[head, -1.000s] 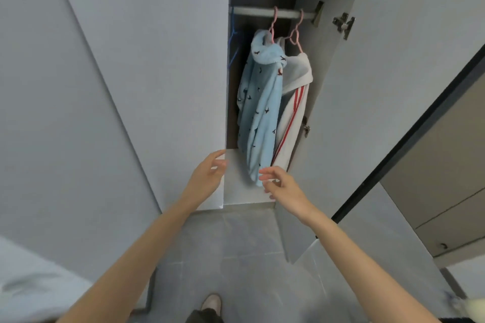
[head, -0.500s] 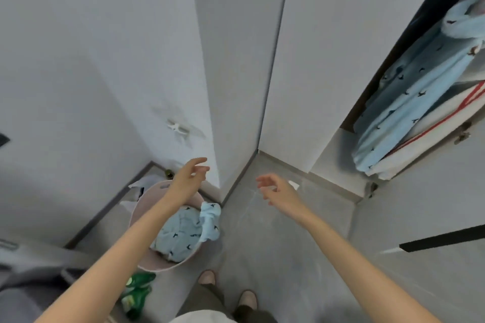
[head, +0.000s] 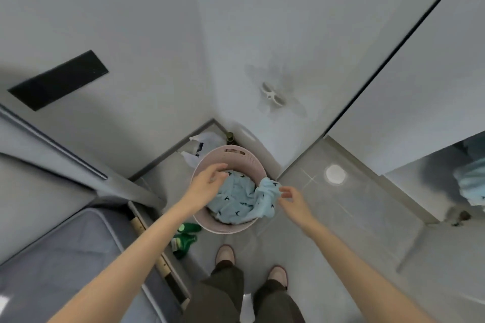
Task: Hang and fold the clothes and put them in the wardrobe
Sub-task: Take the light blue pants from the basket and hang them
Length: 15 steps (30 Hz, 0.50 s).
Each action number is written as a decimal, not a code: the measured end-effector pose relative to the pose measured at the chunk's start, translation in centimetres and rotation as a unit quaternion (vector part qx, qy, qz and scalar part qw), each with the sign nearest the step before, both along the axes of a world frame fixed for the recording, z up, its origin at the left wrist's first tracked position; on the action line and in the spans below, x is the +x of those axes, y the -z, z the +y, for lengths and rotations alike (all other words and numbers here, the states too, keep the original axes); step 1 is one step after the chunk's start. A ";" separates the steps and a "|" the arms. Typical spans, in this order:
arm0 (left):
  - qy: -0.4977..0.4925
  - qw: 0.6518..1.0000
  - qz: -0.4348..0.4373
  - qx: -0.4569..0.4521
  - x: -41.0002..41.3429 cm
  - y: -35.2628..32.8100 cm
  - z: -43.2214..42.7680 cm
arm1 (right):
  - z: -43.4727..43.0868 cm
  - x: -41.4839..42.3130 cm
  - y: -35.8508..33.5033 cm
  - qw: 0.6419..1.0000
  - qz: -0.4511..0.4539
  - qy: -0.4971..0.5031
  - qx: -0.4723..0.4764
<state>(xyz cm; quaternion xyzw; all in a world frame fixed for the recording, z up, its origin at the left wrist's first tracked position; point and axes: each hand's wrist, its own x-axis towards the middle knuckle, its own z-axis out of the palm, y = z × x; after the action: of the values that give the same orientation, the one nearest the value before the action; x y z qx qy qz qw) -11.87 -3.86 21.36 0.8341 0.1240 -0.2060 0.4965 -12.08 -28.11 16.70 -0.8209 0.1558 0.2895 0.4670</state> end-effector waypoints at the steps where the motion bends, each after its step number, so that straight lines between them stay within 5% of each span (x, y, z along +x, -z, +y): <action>1: 0.000 1.000 0.004 -0.002 0.5 0.9 0.2 | 0.5 0.2 1.0 1.000 0.005 0.015 -0.001; 15: -0.015 0.999 0.040 -0.021 6.4 15.4 -0.3 | 1.9 5.3 17.5 0.995 0.034 -0.011 -0.091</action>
<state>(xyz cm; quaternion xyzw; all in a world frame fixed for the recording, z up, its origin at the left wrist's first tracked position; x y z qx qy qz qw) -5.48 -4.15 5.98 0.8127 0.1522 -0.2339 0.5115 -6.82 -26.18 -0.80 -0.8515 0.1880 0.3071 0.3812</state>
